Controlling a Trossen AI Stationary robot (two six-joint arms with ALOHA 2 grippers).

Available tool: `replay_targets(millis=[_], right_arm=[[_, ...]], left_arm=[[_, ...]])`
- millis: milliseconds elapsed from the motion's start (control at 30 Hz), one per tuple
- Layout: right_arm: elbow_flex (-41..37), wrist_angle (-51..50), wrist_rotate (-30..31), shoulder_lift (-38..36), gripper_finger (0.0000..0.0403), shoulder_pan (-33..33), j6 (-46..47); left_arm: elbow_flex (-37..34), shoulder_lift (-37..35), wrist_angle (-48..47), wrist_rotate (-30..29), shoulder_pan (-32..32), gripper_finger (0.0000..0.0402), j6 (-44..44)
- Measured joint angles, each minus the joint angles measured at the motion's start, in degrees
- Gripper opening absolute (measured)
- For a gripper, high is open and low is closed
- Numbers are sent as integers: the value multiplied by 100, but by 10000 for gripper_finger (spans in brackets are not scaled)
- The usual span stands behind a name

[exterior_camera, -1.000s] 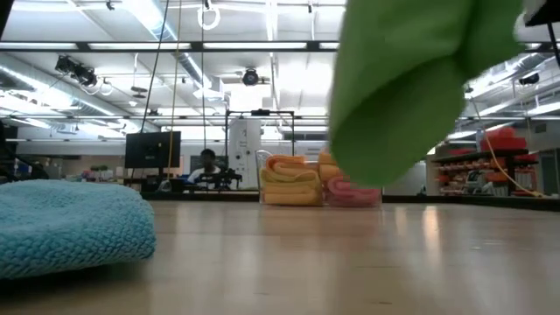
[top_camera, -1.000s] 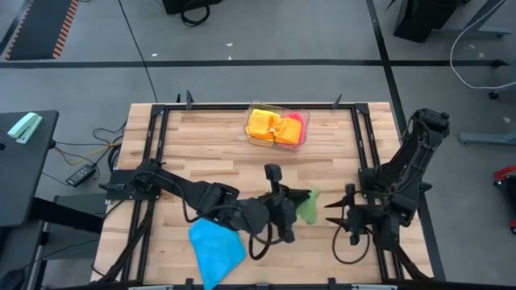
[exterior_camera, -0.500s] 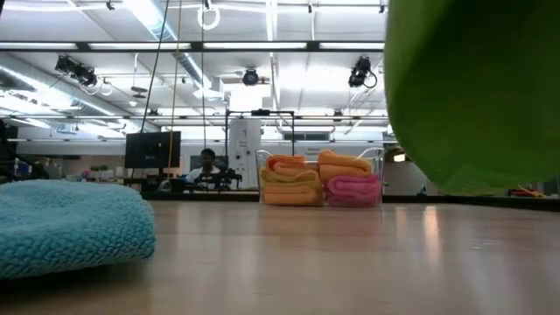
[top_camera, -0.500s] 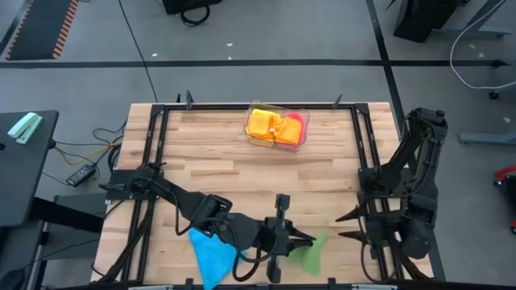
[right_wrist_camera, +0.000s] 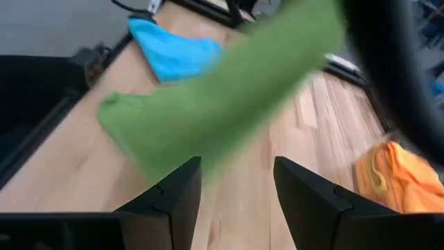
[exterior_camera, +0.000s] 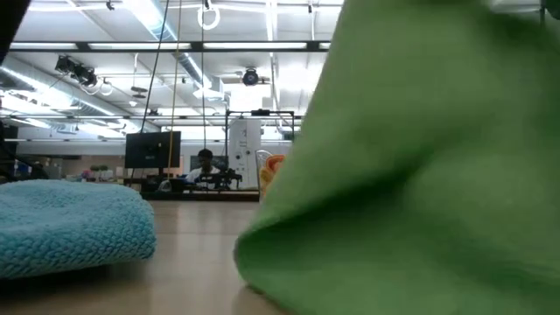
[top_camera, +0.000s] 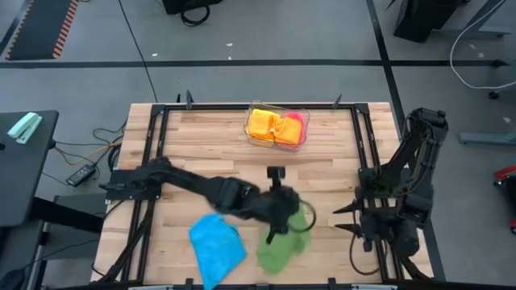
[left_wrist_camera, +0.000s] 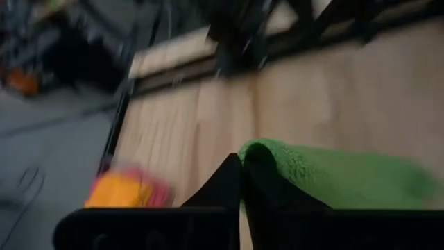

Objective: Fold microfiber towels
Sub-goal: Fold the green microfiber cloth

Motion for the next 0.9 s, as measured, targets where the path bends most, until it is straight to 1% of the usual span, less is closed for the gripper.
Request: replay_targets(millis=[133,200,300,400,567,733,767,833,900], right_arm=[[-295,103,-31,-2,190,-184,254],[-444,157,-86,2,190,-273,355],[-706,544,-254,0,190,-413,389],[-1036,1065,-319,0,190,-539,346],[-1568,1683,-346,0,190,-774,310],[-1966,2271,-555,2,190,-1076,304],[-2024,2360,-588,2,190,-1132,265],[-2109,2490,-650,2,190,-1222,164],[-2119,2532,-666,2,190,-1305,112]], left_arm=[[0,315,-460,-4,419,13,-246],[0,469,-585,2,589,20,-254],[-1,623,-715,10,778,32,-265],[15,646,-785,85,890,33,-404],[2,629,-1079,163,916,16,-550],[4,632,-1593,196,912,17,-660],[5,645,-1619,287,912,21,-715],[4,671,-1614,653,914,30,-798],[11,750,-1400,1048,913,36,-855]])
